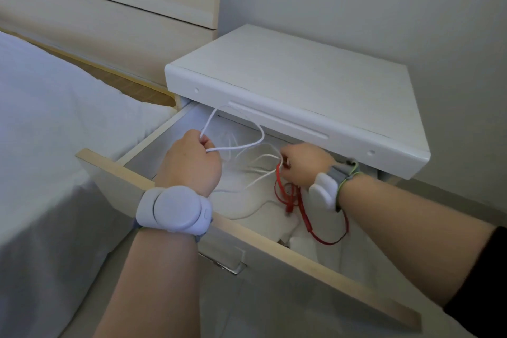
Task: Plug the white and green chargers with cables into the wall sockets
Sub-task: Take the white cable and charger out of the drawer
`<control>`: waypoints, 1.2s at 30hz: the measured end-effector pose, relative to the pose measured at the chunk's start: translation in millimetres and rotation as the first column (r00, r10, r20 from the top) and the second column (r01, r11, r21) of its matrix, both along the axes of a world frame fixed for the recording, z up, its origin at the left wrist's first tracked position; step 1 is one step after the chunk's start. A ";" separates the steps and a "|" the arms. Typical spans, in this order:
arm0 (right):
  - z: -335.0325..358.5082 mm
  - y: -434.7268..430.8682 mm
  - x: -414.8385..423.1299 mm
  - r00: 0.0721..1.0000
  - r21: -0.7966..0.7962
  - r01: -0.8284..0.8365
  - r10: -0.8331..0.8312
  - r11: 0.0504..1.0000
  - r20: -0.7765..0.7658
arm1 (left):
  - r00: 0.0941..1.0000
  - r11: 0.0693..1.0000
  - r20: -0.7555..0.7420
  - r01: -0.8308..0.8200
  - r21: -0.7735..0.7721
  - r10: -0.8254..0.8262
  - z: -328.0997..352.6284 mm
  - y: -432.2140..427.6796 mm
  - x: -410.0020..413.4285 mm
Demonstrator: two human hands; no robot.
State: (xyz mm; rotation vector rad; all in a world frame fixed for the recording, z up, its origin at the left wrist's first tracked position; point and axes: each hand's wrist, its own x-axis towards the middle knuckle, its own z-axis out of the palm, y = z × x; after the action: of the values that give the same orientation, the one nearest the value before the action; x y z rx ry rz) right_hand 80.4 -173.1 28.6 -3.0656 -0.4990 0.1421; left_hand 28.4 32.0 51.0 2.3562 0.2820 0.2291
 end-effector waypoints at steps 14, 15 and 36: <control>70.4 -11.3 -12.0 0.930 0.570 0.231 -0.007 0.788 -0.368 | 0.999 0.973 -0.021 0.037 -0.226 -0.042 0.8 -19.3 0.1; 71.7 -7.1 -14.0 0.925 0.582 0.226 0.015 0.781 -0.380 | 0.996 0.935 -0.039 0.066 -0.348 -0.085 2.8 -24.6 -1.2; 40.1 -5.4 -31.0 0.738 0.753 0.581 0.191 0.308 -0.648 | 0.987 0.718 -0.145 -0.049 -0.694 -0.073 -4.8 -35.6 0.7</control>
State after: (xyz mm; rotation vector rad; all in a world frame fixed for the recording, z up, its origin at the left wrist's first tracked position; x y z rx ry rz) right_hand 49.5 -178.5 68.7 -1.6478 -0.0177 0.6204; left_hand 29.0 -3.6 46.2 1.6109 0.3575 -0.0802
